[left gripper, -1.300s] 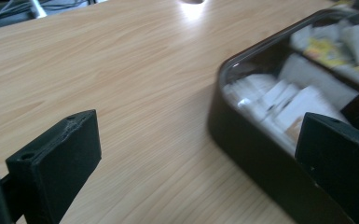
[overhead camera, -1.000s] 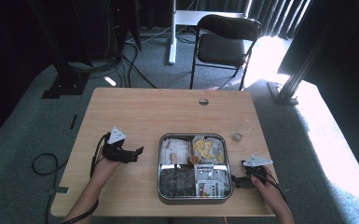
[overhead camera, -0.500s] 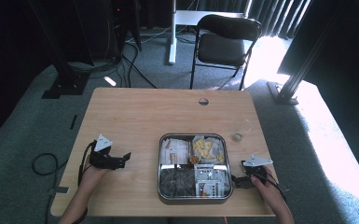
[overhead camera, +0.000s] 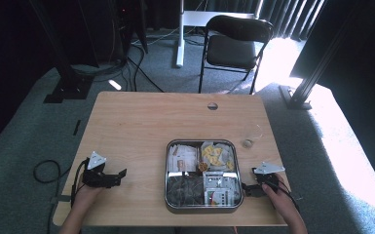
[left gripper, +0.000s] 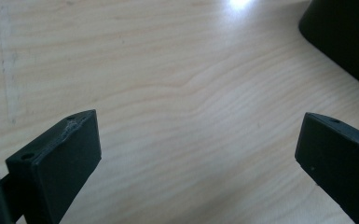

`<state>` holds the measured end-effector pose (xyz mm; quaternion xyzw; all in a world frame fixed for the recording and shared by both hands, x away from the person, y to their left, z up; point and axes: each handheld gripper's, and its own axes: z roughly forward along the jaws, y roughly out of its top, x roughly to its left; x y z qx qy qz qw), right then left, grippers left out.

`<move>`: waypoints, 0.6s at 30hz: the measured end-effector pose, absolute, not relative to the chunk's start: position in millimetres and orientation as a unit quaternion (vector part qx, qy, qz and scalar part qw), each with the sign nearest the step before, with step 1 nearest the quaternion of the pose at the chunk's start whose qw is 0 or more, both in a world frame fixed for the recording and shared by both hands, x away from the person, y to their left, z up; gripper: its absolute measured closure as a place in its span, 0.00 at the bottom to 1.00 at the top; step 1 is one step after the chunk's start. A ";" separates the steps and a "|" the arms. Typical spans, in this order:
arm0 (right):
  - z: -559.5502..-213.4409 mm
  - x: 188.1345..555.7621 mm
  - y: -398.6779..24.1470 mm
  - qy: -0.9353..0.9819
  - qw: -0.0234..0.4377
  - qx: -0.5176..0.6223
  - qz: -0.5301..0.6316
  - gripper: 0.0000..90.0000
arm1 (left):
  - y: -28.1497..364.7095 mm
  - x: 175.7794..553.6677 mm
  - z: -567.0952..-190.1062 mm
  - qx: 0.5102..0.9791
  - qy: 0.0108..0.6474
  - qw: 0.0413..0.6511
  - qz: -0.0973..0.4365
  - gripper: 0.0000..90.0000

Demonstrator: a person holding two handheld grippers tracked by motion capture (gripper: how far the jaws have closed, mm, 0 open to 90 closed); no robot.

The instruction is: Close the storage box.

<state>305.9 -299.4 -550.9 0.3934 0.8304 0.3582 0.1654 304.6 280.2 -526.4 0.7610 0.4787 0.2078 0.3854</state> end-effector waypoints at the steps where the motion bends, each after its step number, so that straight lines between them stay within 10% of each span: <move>1: -550.9 305.9 -299.5 0.831 0.165 0.393 0.358 0.14 | 281.2 302.6 -527.1 0.761 0.480 0.383 0.208 0.01; 18: -551.0 306.0 -299.5 0.831 0.166 0.392 0.359 0.14 | 298.2 276.8 -536.4 0.747 0.511 0.368 0.214 0.01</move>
